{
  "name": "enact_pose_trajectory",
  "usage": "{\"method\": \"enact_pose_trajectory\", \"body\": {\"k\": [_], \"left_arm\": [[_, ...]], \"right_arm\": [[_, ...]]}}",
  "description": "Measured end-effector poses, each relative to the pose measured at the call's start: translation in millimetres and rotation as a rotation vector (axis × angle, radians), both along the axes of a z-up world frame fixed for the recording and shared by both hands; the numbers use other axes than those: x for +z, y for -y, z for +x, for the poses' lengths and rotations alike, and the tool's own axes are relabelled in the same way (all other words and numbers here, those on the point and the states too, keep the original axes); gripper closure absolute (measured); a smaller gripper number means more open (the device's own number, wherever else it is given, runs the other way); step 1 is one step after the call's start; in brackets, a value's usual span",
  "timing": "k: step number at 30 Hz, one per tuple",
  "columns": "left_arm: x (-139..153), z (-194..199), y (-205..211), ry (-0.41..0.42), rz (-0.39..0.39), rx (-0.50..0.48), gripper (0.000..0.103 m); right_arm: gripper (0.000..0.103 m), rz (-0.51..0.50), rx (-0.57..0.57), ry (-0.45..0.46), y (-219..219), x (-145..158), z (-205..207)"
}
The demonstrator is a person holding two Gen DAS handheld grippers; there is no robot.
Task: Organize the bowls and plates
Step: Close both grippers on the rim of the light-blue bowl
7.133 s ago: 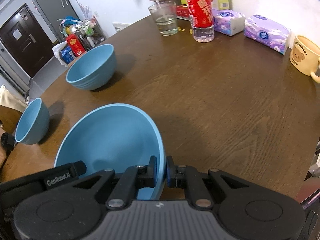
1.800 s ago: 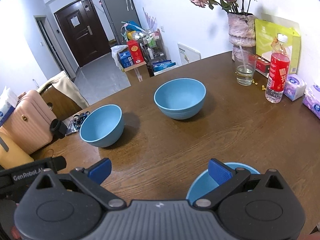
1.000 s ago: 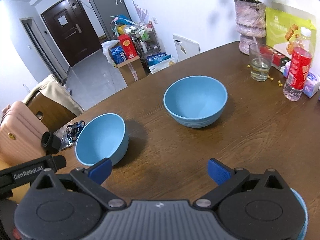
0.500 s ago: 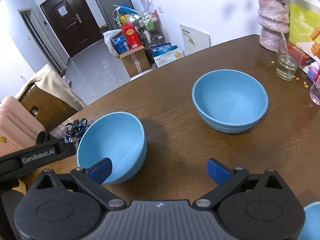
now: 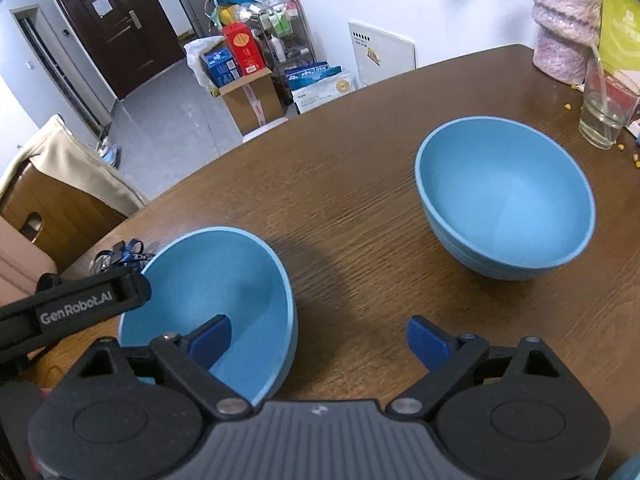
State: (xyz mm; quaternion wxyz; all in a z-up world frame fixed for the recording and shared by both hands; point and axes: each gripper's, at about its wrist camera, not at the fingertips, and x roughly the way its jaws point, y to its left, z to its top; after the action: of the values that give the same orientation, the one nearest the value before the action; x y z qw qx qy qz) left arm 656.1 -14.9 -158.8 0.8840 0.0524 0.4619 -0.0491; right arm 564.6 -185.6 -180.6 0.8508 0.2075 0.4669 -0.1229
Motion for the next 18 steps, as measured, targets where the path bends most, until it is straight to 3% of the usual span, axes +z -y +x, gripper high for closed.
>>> {"method": "enact_pose_trajectory", "body": {"k": [12,18], "left_arm": [[-33,18,2,-0.031,0.016,-0.017,0.003],[-41,23,5,-0.045,0.013,-0.027,0.021]], "right_arm": [[0.026,0.001,0.004,-0.044,-10,-29,26],[0.044,-0.011,-0.011,-0.050,-11,-35,26]]}}
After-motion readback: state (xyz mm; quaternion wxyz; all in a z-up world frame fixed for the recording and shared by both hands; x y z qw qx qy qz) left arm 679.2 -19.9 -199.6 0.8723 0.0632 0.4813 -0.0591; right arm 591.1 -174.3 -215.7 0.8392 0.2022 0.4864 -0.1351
